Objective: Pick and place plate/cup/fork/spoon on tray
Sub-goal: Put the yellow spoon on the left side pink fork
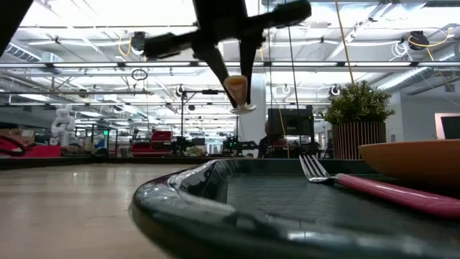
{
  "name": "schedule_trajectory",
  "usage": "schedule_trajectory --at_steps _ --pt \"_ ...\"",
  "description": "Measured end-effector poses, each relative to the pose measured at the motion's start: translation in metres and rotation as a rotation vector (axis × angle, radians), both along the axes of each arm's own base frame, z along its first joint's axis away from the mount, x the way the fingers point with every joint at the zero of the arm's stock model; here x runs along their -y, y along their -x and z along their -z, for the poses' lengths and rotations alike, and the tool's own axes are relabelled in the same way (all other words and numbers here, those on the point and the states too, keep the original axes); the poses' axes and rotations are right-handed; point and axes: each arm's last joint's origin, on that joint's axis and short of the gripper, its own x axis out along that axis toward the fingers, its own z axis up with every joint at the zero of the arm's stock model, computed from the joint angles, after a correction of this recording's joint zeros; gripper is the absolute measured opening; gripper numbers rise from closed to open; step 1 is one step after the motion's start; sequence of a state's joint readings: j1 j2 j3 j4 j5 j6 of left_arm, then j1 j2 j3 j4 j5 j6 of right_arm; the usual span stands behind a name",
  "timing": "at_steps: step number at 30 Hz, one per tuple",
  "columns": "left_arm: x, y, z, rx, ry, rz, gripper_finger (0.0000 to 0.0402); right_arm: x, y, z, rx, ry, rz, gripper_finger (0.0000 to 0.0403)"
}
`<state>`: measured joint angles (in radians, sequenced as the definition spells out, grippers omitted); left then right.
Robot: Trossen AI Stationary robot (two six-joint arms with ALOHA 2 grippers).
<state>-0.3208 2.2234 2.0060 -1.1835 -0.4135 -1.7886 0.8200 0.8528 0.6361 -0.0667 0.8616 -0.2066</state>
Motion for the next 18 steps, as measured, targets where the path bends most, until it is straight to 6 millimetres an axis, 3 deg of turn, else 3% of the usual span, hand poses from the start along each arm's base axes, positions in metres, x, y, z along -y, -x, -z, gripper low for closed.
schedule_trajectory --at_steps 11,18 --pt "0.066 0.018 0.006 0.145 0.071 -0.116 0.0047 0.001 0.001 0.003 -0.023 0.021 -0.001 0.0235" --pt "0.083 0.0 0.027 0.282 0.092 -0.093 0.0047 0.001 0.001 0.004 -0.033 0.032 -0.002 0.0235"
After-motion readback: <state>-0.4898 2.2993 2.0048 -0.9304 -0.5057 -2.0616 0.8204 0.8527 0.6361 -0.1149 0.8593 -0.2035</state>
